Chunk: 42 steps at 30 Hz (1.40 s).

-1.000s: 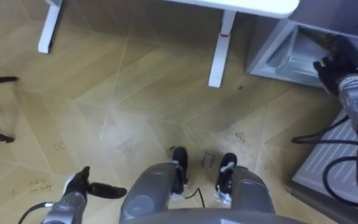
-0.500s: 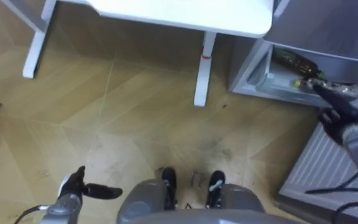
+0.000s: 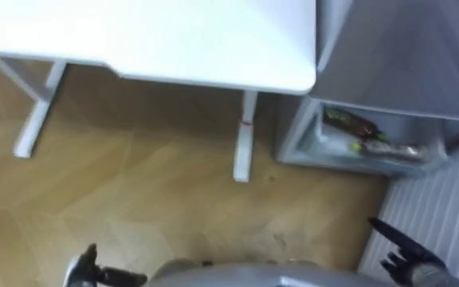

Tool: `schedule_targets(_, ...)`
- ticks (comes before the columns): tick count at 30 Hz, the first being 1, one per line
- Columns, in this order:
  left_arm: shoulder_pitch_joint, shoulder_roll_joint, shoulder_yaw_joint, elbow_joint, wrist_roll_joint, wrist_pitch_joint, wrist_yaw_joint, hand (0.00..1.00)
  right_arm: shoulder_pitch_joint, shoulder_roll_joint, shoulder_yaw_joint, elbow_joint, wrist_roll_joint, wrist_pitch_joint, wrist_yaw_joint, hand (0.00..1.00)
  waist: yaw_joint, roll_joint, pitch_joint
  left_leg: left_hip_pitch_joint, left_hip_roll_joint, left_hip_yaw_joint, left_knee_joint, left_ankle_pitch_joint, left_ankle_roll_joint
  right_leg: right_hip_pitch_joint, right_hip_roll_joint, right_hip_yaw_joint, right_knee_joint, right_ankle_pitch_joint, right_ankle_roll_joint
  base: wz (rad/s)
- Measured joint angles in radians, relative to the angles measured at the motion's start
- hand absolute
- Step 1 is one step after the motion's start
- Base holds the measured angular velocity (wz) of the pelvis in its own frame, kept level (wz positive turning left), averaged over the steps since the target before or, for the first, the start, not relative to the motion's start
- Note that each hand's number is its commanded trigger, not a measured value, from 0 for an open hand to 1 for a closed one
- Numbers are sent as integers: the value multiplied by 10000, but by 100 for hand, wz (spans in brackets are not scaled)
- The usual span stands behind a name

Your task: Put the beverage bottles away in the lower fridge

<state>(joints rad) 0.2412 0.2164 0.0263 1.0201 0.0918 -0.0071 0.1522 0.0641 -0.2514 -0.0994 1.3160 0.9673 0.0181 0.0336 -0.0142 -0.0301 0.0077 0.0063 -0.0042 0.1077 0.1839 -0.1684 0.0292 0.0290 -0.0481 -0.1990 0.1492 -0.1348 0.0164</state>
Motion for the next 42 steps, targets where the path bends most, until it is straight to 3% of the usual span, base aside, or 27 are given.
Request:
schedule_targets(5, 233, -217, 130, 3, 217, 6, -46, 0, 355, 403, -38, -30, -829, 4, -7, 0, -102, 17, -51, 338, 8, 63, -25, -179, -20, 281, 8, 40, 27, -156, 25, -3)
schedule_targets(8, 227, -246, 166, 193, 453, 35, -43, 0, 379, 472, -61, 1, -1176, 14, -67, 0, -130, 67, -28, 419, 18, 97, -86, -222, -26, 443, 21, 50, 11, -173, 30, -3)
schedule_targets(13, 134, -520, 905, 673, 839, 210, -55, 0, 469, 673, -522, 26, -1533, 41, -16, 0, -119, 101, -7, 734, 67, 184, -128, -356, -58, 605, 69, 198, 28, -261, 33, -8)
schedule_targets(14, 182, -526, 968, 691, 1017, 311, -63, 0, 476, 718, -530, 45, -1532, 48, 6, 0, -107, 177, -42, 732, 119, 239, -27, -435, -83, 610, 113, 295, 43, -275, 11, -22)
schedule_targets(17, 255, -510, 1309, 715, 1096, 484, -76, 0, 604, 768, -519, 125, -1578, 156, 32, 0, -72, 172, -24, 736, 298, 423, 390, -734, -175, 596, 240, 529, 271, -420, -70, -21)
schedule_targets(23, 143, -498, 1331, 819, 1246, 767, -183, 0, 857, 880, -383, 188, -1841, 428, 115, 0, -78, 154, -5, 686, 678, 585, 1321, -1313, -425, 363, 476, 717, 1131, -1016, -317, -15)
schedule_targets(29, 151, -680, 1254, 803, 1782, 910, -292, 0, 696, 918, -97, 160, -2092, 451, 54, 0, -74, 170, -23, 791, 804, 552, 1355, -1273, -568, 209, 680, 1145, 1361, -1105, -515, -22)
schedule_targets(32, 147, -859, 1198, 807, 1863, 927, -291, 0, 696, 958, -101, 162, -2075, 457, 14, 0, -153, 163, -19, 905, 797, 504, 1139, -1230, -635, 237, 677, 1140, 1313, -1105, -532, -2)
schedule_targets(42, 230, -860, 1144, 806, 2227, 917, -236, 0, 712, 1198, -198, 205, -1428, 425, 10, 0, -150, 177, -18, 903, 785, 387, 1041, -1210, -654, 295, 680, 978, 1103, -1048, -554, 1)
